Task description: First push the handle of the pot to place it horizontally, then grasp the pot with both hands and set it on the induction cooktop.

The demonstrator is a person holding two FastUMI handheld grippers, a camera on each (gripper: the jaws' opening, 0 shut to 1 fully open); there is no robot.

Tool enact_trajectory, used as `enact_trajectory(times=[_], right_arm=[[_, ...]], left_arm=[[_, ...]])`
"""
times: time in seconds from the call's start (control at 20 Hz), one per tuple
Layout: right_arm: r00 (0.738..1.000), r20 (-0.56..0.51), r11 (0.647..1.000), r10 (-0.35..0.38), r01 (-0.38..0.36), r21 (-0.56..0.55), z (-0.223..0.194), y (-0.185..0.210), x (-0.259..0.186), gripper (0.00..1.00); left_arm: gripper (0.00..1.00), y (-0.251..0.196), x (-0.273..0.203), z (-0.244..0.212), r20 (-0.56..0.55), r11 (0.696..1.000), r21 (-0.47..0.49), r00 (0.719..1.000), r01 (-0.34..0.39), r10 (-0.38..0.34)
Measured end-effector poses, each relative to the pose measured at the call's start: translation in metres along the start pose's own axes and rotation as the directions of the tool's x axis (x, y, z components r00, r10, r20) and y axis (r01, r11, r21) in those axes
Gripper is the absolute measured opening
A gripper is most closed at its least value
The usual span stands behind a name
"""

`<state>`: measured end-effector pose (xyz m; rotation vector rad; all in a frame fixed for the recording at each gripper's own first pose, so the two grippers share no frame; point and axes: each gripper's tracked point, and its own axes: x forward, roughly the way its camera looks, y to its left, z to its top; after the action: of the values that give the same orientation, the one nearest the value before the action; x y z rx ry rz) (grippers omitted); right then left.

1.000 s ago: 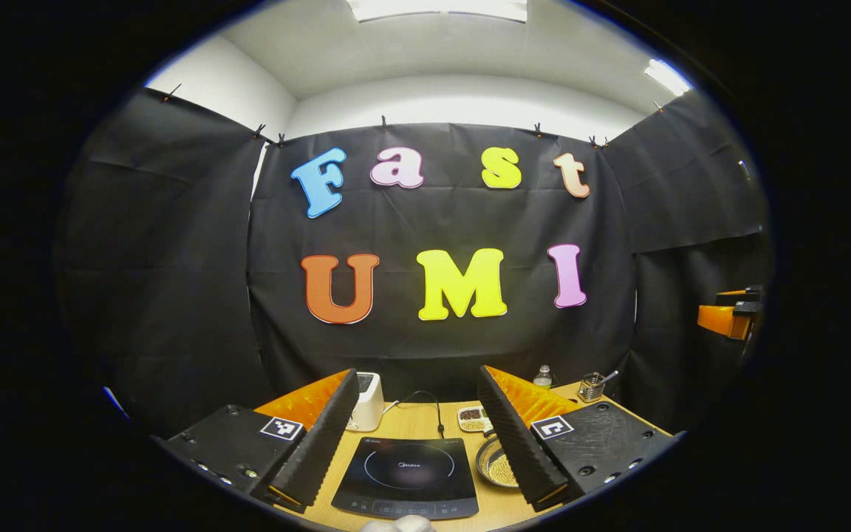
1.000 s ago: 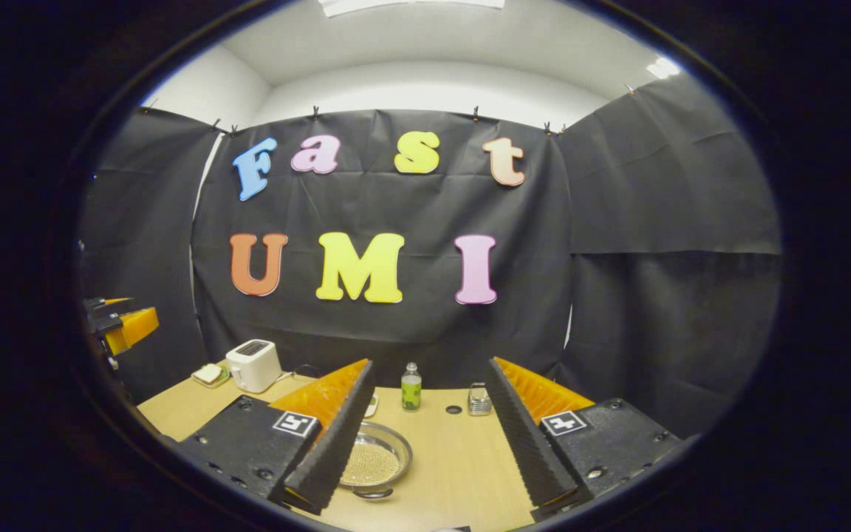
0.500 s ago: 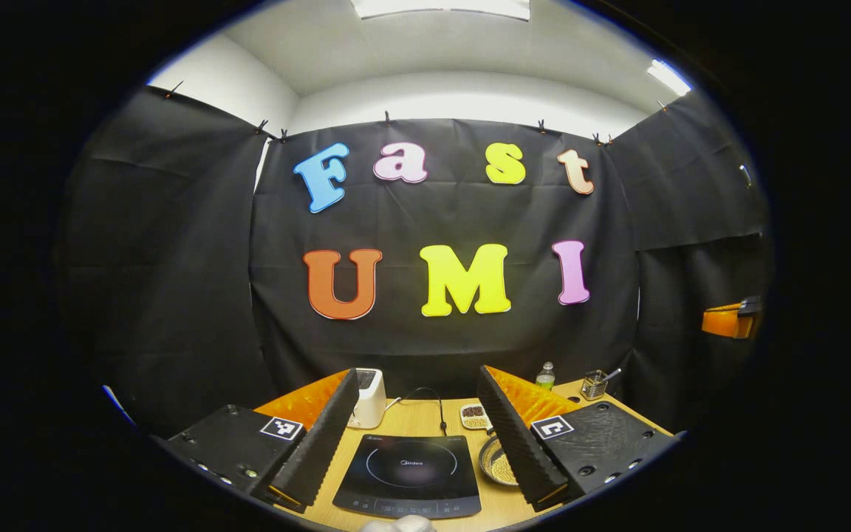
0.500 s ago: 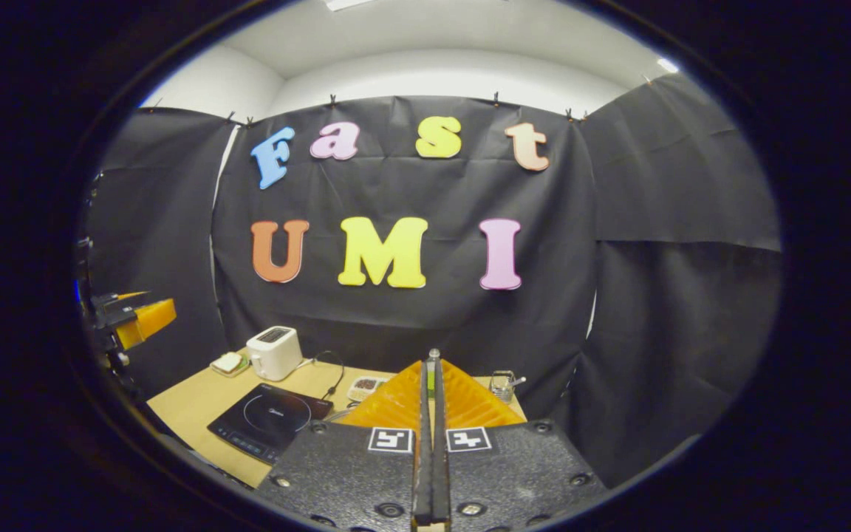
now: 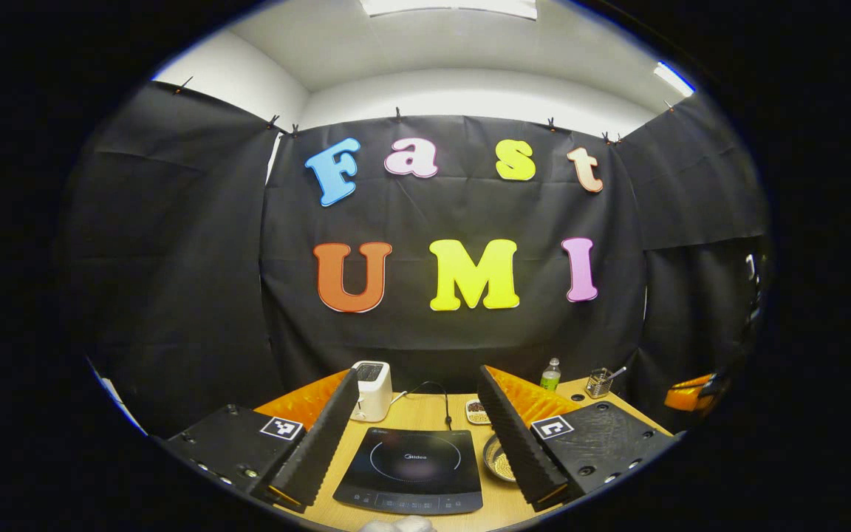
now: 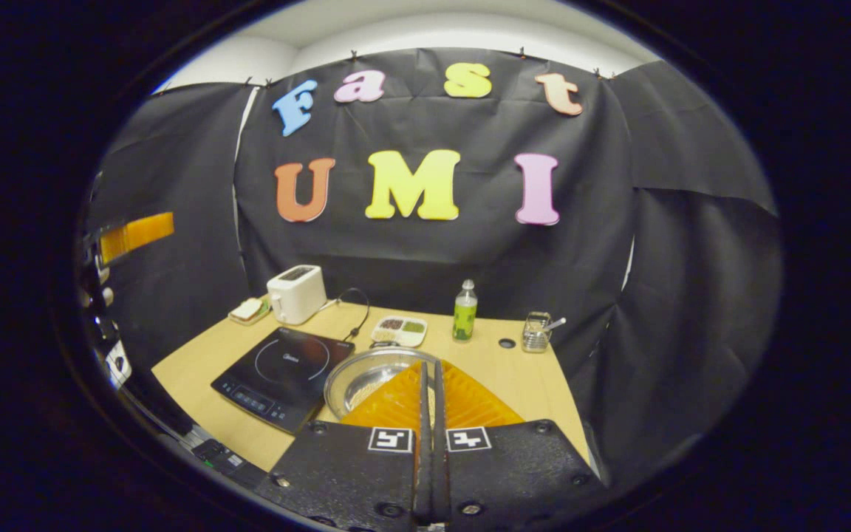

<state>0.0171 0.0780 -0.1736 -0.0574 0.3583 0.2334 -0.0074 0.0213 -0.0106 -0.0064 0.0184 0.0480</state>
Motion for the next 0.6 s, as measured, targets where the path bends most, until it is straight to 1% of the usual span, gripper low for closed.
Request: enact_trajectory(times=[0.15, 0.25, 0.3, 0.35, 0.4, 0.45, 0.6], right_arm=[[0.994, -0.092, 0.999, 0.052, -0.052, -0.005, -0.052, 0.021, 0.022, 0.04], [0.983, -0.158, 0.996, 0.089, -0.089, 0.010, -0.084, 0.034, 0.038, 0.04], [0.976, -0.187, 0.994, 0.109, -0.106, 0.025, -0.096, 0.042, 0.046, 0.01], [0.968, -0.208, 0.991, 0.137, -0.132, 0.036, -0.106, 0.051, 0.051, 0.01], [0.963, -0.226, 0.990, 0.144, -0.140, 0.034, -0.116, 0.055, 0.056, 0.04], [0.959, -0.246, 0.990, 0.143, -0.142, 0.022, -0.125, 0.057, 0.063, 0.04], [0.936, -0.308, 0.986, 0.168, -0.163, 0.043, -0.152, 0.066, 0.083, 0.01]], left_arm=[[0.96, 0.003, -0.003, 0.004, -0.001, 1.000, 0.026, 1.000, -0.013, 0.013], [0.96, 0.002, -0.005, 0.006, 0.000, 0.999, 0.036, 1.000, -0.017, 0.017], [0.96, 0.003, -0.006, 0.007, -0.001, 0.999, 0.041, 1.000, -0.020, 0.020], [0.96, 0.005, -0.007, 0.008, -0.001, 0.998, 0.049, 1.000, -0.026, 0.026], [0.96, 0.006, -0.009, 0.008, -0.002, 0.998, 0.053, 0.999, -0.032, 0.032], [0.96, 0.007, -0.010, 0.010, -0.001, 0.998, 0.054, 0.999, -0.037, 0.037], [0.96, 0.011, -0.015, 0.010, -0.007, 0.997, 0.051, 0.999, -0.053, 0.054]])
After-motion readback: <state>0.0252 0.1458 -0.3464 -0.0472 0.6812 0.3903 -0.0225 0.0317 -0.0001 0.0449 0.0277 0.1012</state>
